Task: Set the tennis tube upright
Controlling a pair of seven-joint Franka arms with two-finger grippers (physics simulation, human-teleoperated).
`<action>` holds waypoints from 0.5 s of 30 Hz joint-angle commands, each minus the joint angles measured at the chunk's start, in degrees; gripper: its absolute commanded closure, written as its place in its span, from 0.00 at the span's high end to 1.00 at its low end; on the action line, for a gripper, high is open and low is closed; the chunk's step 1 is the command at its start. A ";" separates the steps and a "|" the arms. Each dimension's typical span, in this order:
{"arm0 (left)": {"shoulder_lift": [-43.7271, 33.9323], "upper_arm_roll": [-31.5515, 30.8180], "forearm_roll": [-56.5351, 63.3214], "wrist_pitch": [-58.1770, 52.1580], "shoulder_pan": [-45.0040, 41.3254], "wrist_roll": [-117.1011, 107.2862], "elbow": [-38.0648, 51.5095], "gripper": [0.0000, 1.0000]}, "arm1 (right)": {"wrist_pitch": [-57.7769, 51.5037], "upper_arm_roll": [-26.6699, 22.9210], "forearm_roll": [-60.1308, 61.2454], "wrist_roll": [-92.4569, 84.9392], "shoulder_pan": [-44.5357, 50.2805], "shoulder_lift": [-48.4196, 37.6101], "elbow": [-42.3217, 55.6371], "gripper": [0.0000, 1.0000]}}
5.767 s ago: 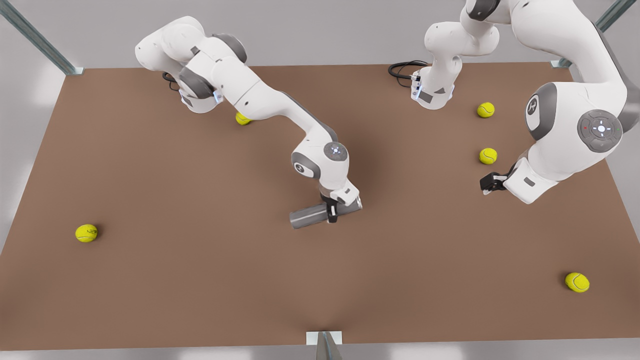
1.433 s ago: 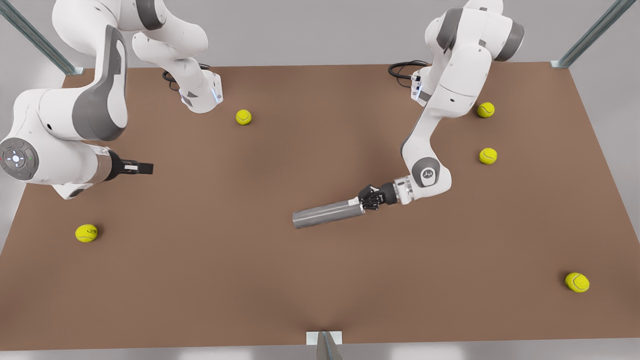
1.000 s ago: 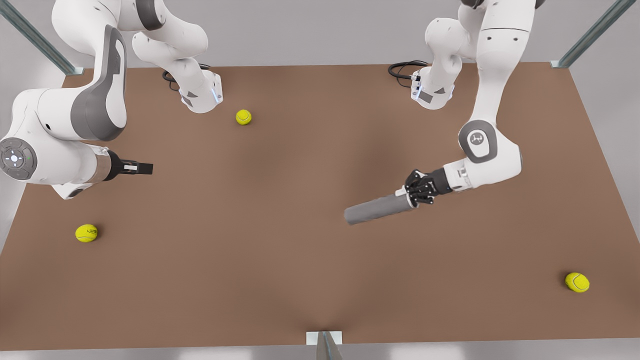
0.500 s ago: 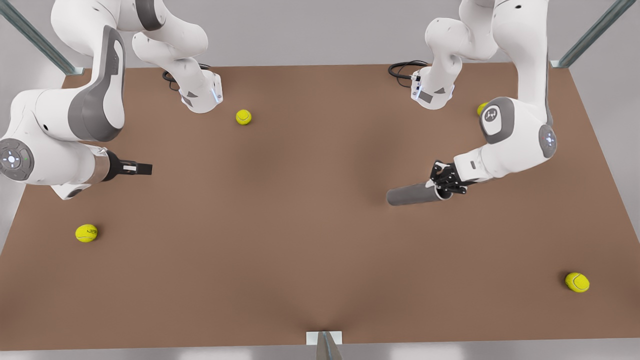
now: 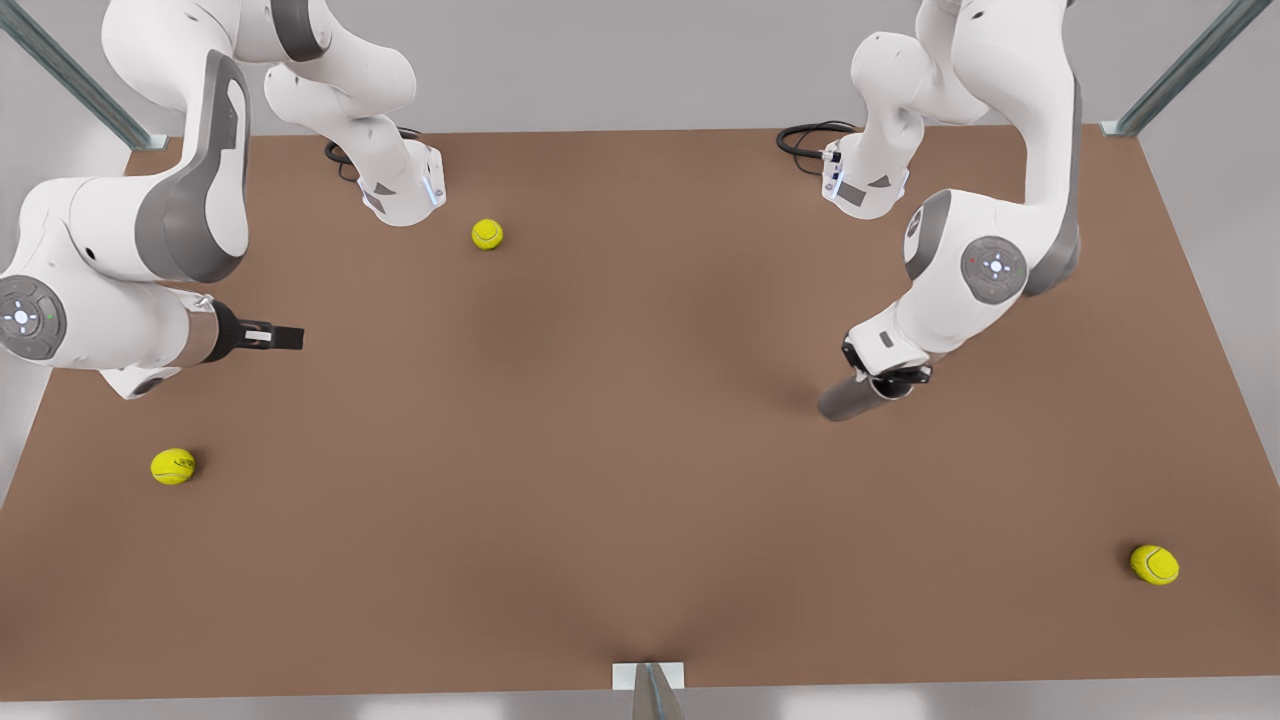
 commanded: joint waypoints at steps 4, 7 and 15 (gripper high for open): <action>1.56 0.03 5.05 4.74 0.39 -21.43 1.11 0.21 | 0.03 -0.03 0.10 0.16 0.04 0.33 -0.05 1.00; 2.70 0.03 6.98 5.79 0.30 -21.43 1.20 0.21 | 0.03 -0.03 0.10 0.33 0.13 0.59 -0.14 1.00; 4.99 -0.15 5.40 6.14 0.39 -21.08 1.55 0.21 | 0.38 -0.20 0.10 0.42 0.04 0.77 0.04 1.00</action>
